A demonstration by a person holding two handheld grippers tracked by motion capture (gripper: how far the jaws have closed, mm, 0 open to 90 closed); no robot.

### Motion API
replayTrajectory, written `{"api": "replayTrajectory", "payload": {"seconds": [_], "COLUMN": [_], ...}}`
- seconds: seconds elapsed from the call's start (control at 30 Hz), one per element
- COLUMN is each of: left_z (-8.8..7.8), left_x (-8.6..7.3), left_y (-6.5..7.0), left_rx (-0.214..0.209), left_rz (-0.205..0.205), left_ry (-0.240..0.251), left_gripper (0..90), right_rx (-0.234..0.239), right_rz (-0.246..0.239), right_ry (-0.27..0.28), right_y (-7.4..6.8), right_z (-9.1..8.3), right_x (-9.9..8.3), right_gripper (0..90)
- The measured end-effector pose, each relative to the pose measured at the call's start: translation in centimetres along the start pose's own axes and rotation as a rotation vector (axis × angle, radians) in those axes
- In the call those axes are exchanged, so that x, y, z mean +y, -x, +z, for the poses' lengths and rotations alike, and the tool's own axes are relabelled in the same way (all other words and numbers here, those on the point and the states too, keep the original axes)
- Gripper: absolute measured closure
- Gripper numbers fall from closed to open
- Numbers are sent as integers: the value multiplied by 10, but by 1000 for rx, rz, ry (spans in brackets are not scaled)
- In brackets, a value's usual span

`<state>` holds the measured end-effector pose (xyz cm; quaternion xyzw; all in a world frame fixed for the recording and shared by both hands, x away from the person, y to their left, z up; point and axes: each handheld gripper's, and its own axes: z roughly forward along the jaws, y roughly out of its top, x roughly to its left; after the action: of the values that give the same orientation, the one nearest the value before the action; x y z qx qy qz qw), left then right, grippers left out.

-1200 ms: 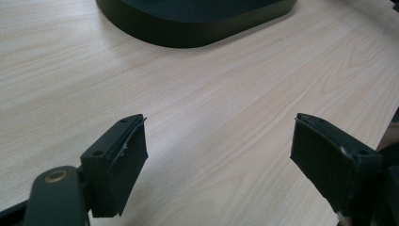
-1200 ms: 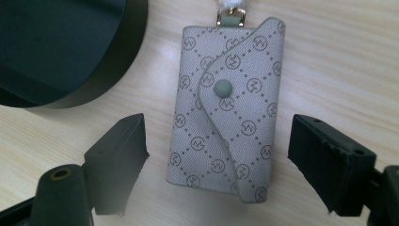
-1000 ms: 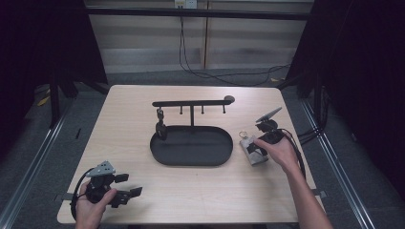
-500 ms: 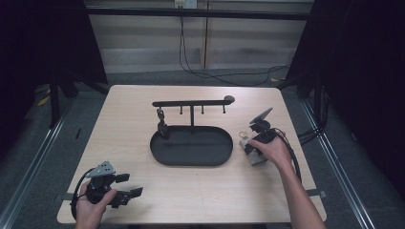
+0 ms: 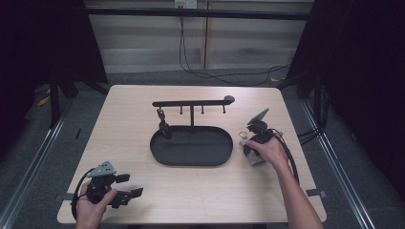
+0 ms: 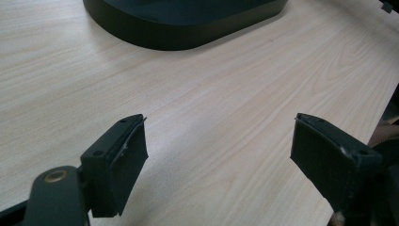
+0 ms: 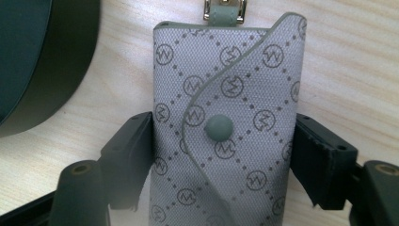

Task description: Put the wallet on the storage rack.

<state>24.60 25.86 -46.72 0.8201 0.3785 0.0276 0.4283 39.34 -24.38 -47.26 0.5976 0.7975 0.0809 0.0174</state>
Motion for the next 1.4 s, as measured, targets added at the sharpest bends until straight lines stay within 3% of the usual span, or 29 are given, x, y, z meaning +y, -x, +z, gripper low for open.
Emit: {"api": "replayTrajectory", "payload": {"seconds": [0.23,0.37,0.53,1.13,1.4], "left_z": [1,1,2,0,3], "left_x": [0,0,1,1,1], "left_y": [-1,-1,-1,-2,-1], "left_rx": [-1,0,-3,0,-6], "left_rz": [-2,-2,-4,-6,-2], "left_ry": [-5,-5,-10,5,-23], "left_gripper": [186,186,186,187,204], "right_rx": [22,9,34,52,62], "right_rz": [35,38,46,51,68], "right_ry": [-7,0,8,56,66], "right_y": [4,6,7,9,15], "right_z": [-3,-5,-8,-36,-43], "right_x": [-1,-2,-3,-5,-10], "right_gripper": [327,334,336,337,338]}}
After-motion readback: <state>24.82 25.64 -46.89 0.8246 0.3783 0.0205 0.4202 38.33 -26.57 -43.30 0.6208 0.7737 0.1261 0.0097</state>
